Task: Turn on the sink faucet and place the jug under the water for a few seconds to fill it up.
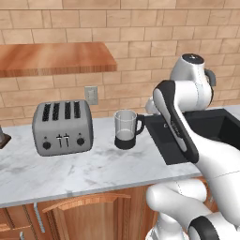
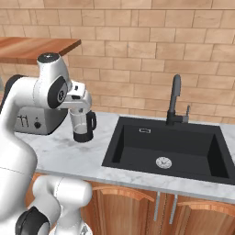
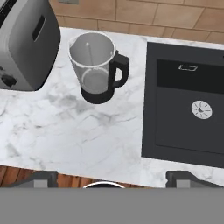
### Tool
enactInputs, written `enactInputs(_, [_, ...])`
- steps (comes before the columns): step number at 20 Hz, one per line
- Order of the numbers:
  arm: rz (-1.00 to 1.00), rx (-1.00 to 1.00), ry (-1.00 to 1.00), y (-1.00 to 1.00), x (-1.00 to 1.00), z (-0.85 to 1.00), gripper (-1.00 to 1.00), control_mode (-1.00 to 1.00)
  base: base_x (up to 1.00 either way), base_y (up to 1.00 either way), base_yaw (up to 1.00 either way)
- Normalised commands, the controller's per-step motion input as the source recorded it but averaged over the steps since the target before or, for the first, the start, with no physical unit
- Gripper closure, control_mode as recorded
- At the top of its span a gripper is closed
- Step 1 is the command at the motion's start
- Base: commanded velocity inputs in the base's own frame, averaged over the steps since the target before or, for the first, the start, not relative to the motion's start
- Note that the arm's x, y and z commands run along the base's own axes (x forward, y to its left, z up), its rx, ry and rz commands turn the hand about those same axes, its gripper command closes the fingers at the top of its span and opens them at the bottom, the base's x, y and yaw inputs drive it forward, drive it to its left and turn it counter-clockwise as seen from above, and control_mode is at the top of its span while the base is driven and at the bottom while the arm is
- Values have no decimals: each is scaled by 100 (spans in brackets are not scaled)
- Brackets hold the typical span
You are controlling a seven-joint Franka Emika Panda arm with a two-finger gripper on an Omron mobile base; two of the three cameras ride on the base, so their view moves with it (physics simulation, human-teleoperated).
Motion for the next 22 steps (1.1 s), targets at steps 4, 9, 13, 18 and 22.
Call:
enactInputs(4, [0,0,0,0,-5,0,-100,100,-25,0,0])
enactInputs(9, [0,0,0,0,0,0,-100,100,-34,0,0])
enactInputs(13, [0,0,0,0,0,0,-100,100,-29,-2,0])
enactInputs(18, [0,0,0,0,0,0,-100,100,-15,-40,0])
enactInputs(22, [0,0,0,0,0,0,-100,100,0,-70,0])
